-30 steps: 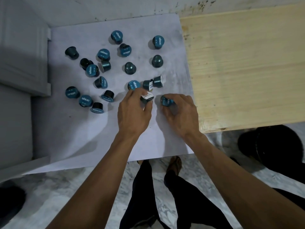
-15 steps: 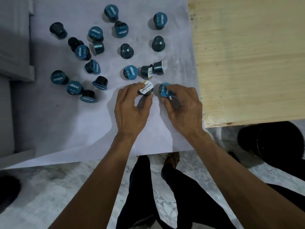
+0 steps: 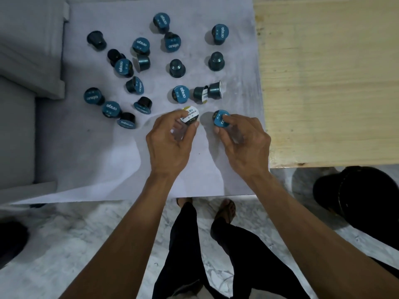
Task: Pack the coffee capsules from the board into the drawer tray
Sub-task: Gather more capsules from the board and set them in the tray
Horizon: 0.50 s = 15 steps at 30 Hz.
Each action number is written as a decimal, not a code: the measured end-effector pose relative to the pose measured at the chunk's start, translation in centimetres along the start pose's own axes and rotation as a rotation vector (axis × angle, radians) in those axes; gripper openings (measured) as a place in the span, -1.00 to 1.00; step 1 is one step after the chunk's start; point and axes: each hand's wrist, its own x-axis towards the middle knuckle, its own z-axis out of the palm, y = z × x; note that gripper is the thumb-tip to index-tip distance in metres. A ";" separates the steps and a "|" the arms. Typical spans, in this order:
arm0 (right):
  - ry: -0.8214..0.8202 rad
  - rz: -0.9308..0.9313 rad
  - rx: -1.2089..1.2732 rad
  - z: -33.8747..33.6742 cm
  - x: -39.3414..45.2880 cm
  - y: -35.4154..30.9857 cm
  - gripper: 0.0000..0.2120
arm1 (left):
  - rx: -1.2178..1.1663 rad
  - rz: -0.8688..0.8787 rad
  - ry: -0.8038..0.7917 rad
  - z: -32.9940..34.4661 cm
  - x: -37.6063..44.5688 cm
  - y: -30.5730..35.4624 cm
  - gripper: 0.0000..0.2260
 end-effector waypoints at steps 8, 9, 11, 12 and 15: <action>-0.014 0.007 0.189 -1.6 0.0 -8.6 -0.76 | -0.018 -0.069 0.130 -9.9 -2.0 4.6 -0.77; -0.013 0.003 0.220 -1.6 0.1 -10.0 -0.76 | -0.006 -0.077 0.156 -11.6 -2.2 5.1 -0.76; -0.012 -0.020 0.254 -1.3 0.3 -12.9 -0.77 | 0.037 -0.074 0.195 -15.2 -2.4 6.1 -0.77; -0.015 -0.037 0.264 -1.0 0.3 -14.6 -0.77 | 0.052 -0.069 0.211 -17.2 -2.4 6.4 -0.77; -0.043 -0.050 0.315 0.3 0.8 -19.6 -0.77 | 0.070 -0.081 0.250 -23.3 -1.9 6.5 -0.79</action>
